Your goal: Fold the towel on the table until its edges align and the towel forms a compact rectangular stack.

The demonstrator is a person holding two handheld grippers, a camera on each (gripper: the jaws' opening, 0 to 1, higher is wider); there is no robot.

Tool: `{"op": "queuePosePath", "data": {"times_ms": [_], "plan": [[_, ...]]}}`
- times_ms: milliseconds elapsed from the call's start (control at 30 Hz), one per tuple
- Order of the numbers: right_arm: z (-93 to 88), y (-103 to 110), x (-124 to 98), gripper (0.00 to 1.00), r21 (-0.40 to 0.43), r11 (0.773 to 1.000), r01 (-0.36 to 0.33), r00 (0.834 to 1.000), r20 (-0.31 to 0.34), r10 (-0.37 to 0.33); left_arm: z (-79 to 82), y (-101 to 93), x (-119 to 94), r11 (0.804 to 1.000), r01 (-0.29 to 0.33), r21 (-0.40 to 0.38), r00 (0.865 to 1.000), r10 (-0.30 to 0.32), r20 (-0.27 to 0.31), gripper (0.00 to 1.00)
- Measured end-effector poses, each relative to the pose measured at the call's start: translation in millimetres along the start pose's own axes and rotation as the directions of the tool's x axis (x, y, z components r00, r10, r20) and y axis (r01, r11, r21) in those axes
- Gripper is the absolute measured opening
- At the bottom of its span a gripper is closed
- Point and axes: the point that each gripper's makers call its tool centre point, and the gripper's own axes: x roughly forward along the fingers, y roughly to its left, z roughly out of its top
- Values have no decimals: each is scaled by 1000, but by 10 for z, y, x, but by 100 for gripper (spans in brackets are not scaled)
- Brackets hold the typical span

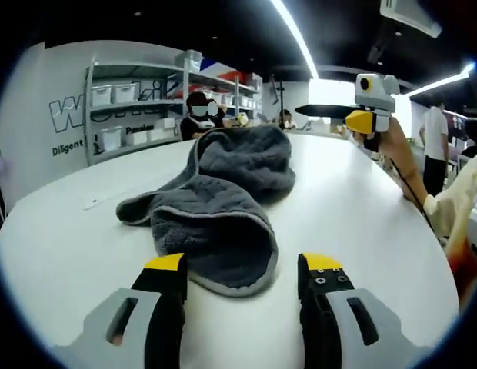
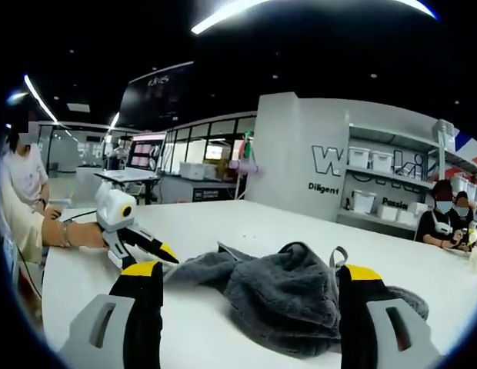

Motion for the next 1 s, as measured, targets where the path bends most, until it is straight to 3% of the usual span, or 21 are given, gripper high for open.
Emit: {"op": "queuePosePath", "data": {"times_ms": [133,500,700,1000], "plan": [[-39,-31,4,97,-23,1000,20,1000,-21,-21,-58,1,22,1000,9,-16,1000,-9,-17,42],[-106,-17,22,96,-8,1000,12,999,-45,-12,-86,68,18,1000,-22,-19,1000,22,-9,31],[-137,-29,42,96,-4,1000,8,998,-58,-8,-79,107,0,999,-38,-15,999,38,6,11],[-170,-26,66,96,-3,1000,1,998,-69,-2,-28,149,-55,998,-50,-33,998,51,30,7]]}}
